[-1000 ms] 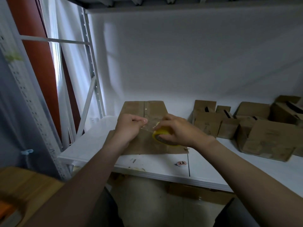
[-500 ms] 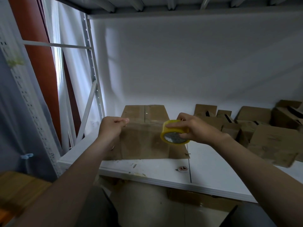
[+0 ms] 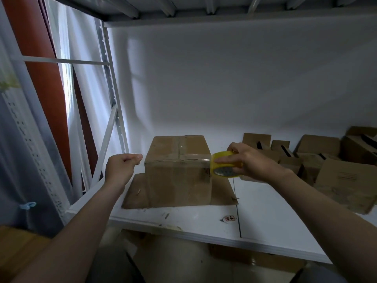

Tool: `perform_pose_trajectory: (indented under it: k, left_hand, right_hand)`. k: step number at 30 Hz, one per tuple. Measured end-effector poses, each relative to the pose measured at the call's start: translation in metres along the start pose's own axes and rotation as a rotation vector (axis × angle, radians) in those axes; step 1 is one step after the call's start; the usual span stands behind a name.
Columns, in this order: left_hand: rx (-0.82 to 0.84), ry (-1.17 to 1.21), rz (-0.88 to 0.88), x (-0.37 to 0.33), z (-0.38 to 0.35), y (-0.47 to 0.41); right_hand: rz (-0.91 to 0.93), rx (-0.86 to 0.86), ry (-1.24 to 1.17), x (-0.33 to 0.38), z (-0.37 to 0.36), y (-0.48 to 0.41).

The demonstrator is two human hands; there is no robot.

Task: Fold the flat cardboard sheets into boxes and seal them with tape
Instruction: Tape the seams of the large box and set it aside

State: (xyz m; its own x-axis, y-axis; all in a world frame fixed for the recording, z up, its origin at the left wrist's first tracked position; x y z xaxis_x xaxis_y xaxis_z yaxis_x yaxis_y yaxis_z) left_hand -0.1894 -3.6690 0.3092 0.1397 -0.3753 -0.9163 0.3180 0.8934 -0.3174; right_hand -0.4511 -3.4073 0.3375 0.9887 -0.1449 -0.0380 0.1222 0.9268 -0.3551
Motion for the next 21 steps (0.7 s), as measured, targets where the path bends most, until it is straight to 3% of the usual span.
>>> perform_pose_trajectory:
  k: [21]
  left_hand:
    - [-0.022, 0.008, 0.028, 0.049, -0.015, -0.045]
  right_hand:
    - [0.030, -0.031, 0.192, -0.044, -0.038, -0.030]
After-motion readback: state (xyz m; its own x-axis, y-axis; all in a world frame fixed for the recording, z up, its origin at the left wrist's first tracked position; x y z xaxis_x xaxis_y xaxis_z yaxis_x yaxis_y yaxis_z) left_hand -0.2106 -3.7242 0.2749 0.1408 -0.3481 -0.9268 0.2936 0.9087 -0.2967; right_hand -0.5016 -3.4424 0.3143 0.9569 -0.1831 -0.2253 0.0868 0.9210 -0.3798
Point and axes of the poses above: each hand's wrist, its own y-axis away from the middle knuckle, its own z-axis out of the back of the hand, x = y × z, the point moved 8 cm from there along -y, towards the middle knuckle, and after that the axes turned 5 degrees about -z, right-handed, at the moved point
